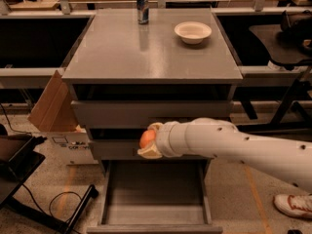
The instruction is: Place orange into bottom drawer
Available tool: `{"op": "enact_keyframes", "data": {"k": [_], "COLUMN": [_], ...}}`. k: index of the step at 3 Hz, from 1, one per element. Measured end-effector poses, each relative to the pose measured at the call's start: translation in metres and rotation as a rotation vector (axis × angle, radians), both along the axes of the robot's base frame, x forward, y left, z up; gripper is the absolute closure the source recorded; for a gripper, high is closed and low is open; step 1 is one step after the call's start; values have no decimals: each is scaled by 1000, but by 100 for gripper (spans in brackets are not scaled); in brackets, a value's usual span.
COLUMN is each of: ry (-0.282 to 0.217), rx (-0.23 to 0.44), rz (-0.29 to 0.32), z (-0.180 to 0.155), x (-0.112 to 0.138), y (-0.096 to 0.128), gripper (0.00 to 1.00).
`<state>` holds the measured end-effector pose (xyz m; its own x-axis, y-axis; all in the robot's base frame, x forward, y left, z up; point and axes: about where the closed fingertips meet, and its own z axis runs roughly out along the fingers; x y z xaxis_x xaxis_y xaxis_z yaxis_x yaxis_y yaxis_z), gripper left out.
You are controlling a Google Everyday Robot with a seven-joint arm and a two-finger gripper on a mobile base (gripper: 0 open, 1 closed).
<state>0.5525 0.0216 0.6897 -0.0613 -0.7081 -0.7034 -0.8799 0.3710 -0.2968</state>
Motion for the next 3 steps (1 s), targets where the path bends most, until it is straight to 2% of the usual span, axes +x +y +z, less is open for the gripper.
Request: {"op": "enact_keyframes", "data": {"k": [1,2,3], "ry": [14,42,104], "rx": [6,14,49], "rz": [-60,-92,-85], "z": [-51,-109,-144], "x": [2,4,0], "y": [-3,-5,0], "gripper": [100,100,100]}}
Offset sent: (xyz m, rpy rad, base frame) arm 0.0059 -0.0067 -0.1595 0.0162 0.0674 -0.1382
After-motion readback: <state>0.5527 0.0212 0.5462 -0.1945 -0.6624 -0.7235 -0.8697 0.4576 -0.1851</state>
